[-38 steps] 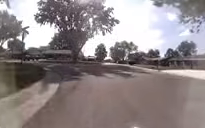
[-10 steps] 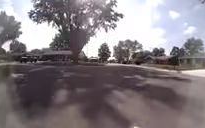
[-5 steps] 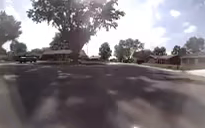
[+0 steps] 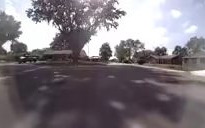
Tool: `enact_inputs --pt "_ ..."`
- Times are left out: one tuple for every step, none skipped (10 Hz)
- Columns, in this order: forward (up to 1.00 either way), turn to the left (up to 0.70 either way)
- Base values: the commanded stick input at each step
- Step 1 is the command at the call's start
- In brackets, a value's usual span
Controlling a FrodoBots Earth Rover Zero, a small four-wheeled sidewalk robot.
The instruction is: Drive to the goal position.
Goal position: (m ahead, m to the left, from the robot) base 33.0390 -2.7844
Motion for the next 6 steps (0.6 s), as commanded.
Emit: enact_inputs --pt "1.0 0.03" --pt "1.0 0.03" --pt "1.0 0.03" --pt "1.0 0.03" --pt "1.0 0.03" --pt "1.0 0.03"
